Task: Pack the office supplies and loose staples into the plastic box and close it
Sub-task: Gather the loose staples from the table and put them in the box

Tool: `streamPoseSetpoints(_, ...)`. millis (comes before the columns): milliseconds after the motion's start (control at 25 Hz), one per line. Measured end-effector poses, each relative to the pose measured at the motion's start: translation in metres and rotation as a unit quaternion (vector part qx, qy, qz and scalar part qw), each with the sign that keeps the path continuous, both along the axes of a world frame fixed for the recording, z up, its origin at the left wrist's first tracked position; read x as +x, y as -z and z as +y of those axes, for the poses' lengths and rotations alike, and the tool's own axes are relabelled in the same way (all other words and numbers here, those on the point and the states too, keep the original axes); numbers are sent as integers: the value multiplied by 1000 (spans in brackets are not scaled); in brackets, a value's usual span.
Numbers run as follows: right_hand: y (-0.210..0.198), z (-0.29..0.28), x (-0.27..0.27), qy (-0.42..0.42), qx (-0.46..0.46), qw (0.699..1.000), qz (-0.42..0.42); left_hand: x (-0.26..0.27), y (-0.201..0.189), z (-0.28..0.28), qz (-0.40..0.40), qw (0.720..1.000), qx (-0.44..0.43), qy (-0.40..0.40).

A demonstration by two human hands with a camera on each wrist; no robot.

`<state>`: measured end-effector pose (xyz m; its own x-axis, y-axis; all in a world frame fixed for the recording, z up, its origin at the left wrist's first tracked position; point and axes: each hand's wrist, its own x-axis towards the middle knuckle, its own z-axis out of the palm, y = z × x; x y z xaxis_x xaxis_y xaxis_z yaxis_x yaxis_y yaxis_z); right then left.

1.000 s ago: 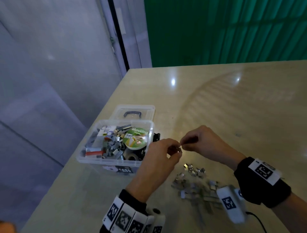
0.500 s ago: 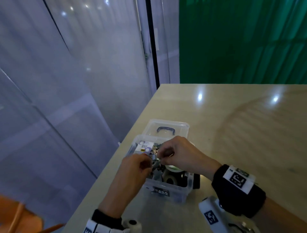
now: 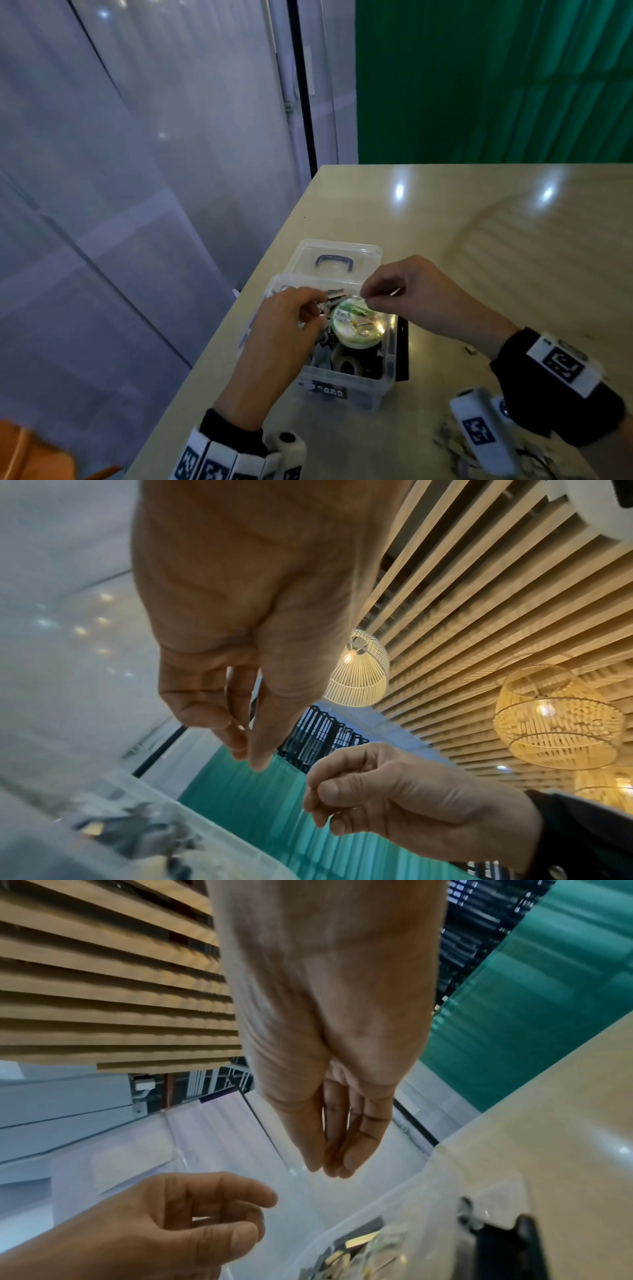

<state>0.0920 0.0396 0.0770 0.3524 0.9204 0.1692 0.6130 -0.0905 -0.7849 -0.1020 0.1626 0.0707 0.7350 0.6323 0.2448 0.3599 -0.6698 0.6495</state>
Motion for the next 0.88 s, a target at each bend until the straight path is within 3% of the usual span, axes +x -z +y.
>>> streamPoseSetpoints(200, 2, -62, 31, 46, -45, 998, 4, 54, -3, -57, -10, 994, -4, 108)
streamPoseSetpoints(400, 25, -115, 56, 72, -92, 993, -8, 102, 25, -116, 71, 978, -18, 194)
streamPoseSetpoints(680, 105, -149, 106, 203, -190, 961, 2, 132, 121, -140, 254, 954, -11, 158)
streamPoseSetpoints(880, 146, -142, 119, 199, -258, 945, -39, 135, 150, -133, 263, 956, -17, 128)
